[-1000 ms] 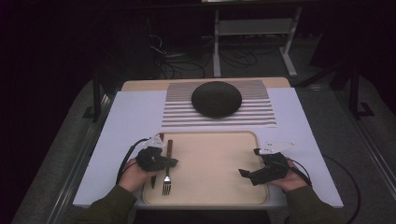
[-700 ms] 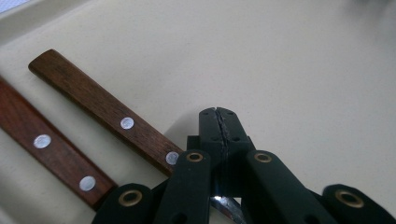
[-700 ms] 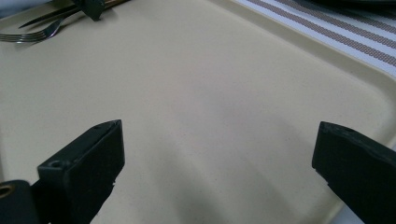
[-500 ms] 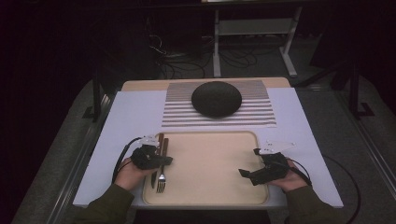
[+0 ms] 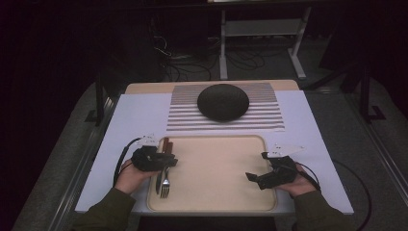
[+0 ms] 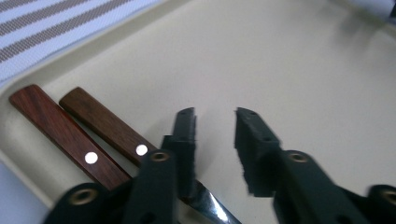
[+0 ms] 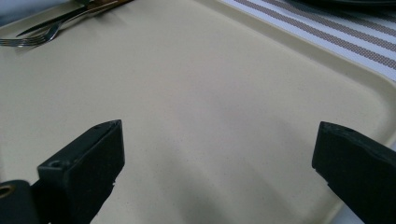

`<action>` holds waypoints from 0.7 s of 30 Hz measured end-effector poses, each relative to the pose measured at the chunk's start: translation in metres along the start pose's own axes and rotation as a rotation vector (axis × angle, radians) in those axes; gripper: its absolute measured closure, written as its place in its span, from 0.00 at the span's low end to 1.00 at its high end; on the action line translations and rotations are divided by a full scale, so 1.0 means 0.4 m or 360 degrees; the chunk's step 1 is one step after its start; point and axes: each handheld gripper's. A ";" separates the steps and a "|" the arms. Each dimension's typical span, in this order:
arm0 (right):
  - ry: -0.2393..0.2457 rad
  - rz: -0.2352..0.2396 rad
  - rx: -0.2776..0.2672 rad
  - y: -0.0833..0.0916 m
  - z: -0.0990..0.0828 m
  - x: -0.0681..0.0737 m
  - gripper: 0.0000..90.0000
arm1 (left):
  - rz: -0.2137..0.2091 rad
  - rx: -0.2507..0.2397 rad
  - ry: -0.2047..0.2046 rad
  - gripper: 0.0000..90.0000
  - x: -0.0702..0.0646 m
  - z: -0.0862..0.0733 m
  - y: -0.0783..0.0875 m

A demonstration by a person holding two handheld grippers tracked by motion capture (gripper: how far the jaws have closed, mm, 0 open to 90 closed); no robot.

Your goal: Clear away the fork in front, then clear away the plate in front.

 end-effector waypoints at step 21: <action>0.0024 0.0027 -0.0019 0.001 0.002 0.002 0.02 | 0.0034 -0.0122 -0.0081 0.40 -0.031 0.029 0.031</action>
Point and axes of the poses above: each handheld gripper's, and its own axes: y roughly backward along the jaws, z roughly out of its top, x roughly to its left, and after that the axes turned 9 degrees about x, right-handed
